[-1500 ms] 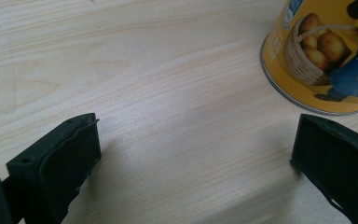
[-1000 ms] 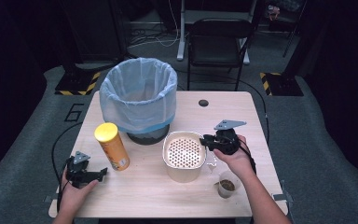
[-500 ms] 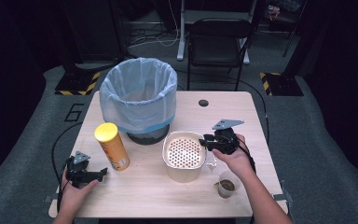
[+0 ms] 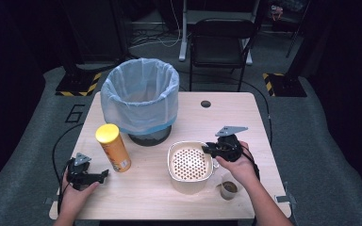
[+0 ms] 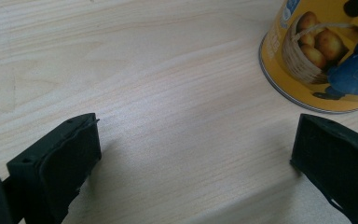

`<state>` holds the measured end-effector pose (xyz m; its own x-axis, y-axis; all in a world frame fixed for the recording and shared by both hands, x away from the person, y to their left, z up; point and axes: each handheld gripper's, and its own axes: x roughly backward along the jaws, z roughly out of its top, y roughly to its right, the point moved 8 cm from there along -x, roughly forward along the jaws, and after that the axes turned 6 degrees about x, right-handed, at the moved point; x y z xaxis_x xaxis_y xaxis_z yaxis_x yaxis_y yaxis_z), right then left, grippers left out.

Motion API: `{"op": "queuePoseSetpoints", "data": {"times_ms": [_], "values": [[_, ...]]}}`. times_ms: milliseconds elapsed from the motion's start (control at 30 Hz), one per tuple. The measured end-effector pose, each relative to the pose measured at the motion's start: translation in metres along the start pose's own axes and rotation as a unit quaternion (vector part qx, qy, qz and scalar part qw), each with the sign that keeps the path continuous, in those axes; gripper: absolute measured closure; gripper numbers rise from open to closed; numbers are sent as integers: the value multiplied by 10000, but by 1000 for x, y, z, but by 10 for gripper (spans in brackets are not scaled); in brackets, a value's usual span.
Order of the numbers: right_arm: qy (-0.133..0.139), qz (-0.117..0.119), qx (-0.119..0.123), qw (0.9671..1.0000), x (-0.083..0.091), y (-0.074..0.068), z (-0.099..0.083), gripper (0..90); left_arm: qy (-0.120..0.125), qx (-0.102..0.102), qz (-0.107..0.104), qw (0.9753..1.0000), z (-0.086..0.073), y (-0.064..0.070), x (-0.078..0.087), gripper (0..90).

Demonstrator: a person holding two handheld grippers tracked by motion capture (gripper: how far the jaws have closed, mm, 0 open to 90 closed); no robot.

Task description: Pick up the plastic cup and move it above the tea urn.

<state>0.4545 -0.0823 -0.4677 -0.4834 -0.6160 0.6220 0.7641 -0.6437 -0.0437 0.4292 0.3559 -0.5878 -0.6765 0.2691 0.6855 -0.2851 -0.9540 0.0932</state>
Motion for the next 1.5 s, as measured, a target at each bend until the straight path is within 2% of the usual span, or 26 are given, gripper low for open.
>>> {"op": "queuePoseSetpoints", "data": {"times_ms": [133, 200, 233, 300, 367, 433, 567, 633, 800, 900, 1033, 1133, 1500], "values": [[123, 123, -164, 9997, 12, -8, -11, 714, 0, -1, 0, 10000, 0, 0, 0, 10], [234, 211, -263, 9992, 19, -13, -15, 642, 1, 2, 0, 10000, 0, 0, 0, 10], [234, 211, -263, 9992, 19, -13, -15, 642, 1, 2, 0, 10000, 0, 0, 0, 10], [423, 343, -359, 9979, 27, -15, -13, 560, 2, 4, 1, 10000, 0, 0, 0, 10], [586, 235, -217, 9978, 39, -14, -13, 506, 3, 4, 2, 10000, 0, 0, 0, 10], [640, 97, -113, 9978, 49, -11, -14, 459, 2, 3, 2, 10000, 0, 0, 0, 10], [656, -108, -13, 9978, 64, -7, -25, 380, -9, -45, 32, 10000, 0, -1, 0, 10], [610, -210, 27, 9979, 71, -7, -37, 318, 3, -51, 34, 10000, 0, -1, 0, 11], [514, -371, 56, 9980, 74, -10, -55, 238, -12, -52, 41, 10000, 0, -1, 1, 11], [509, -307, -21, 9982, 72, -14, -67, 204, 18, -54, 53, 10000, 0, -1, 0, 10], [503, -207, -4, 9985, 70, -22, -76, 174, 19, -53, 53, 10000, 0, -1, 0, 10], [549, -234, 4, 9982, 71, -26, -80, 161, 16, -53, 50, 10000, 0, -1, 0, 11], [241, -339, 68, 9991, 58, -30, -107, 158, 19, -51, 52, 10000, 0, -1, 0, 10]]}}
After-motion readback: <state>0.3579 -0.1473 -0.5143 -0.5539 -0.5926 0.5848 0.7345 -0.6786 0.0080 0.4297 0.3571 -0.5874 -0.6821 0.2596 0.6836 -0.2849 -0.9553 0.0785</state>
